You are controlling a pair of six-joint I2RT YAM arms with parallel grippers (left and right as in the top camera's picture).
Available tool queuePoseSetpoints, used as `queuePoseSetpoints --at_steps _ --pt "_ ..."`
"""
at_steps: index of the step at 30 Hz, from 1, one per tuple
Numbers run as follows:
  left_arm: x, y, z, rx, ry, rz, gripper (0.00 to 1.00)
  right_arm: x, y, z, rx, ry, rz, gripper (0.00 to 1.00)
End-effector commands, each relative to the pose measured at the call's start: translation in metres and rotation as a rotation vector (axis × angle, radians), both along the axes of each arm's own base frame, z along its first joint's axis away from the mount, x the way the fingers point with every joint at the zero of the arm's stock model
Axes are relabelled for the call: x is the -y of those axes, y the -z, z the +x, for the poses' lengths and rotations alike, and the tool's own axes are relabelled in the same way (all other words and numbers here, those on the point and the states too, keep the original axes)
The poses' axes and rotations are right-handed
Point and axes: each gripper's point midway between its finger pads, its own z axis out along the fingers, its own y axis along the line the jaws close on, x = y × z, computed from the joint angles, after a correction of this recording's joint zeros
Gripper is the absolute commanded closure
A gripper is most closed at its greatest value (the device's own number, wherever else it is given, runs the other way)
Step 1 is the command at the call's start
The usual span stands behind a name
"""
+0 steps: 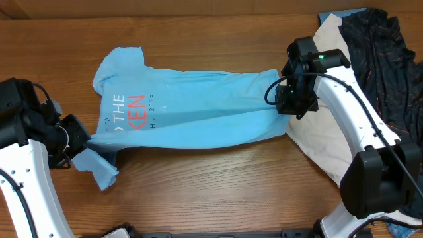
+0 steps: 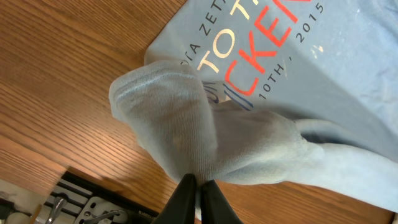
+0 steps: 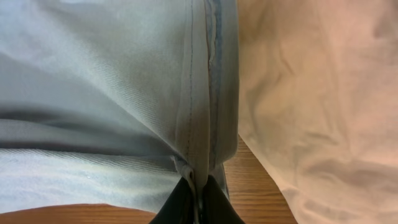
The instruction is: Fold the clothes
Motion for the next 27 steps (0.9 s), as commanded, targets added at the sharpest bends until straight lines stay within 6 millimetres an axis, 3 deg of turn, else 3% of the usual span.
queuePoseSetpoints --at_steps 1,25,27 --pt "-0.0014 0.0012 0.0006 0.002 0.018 -0.002 0.93 0.0011 -0.0098 0.0041 0.035 -0.005 -0.012 0.92" --pt "-0.0014 0.0012 0.0007 0.002 0.018 -0.001 0.92 0.002 -0.0095 -0.0009 0.014 -0.005 -0.015 0.87" --pt "-0.0014 0.0012 0.0007 0.002 0.018 -0.001 0.92 0.002 -0.0094 -0.0018 0.01 -0.005 -0.015 0.81"
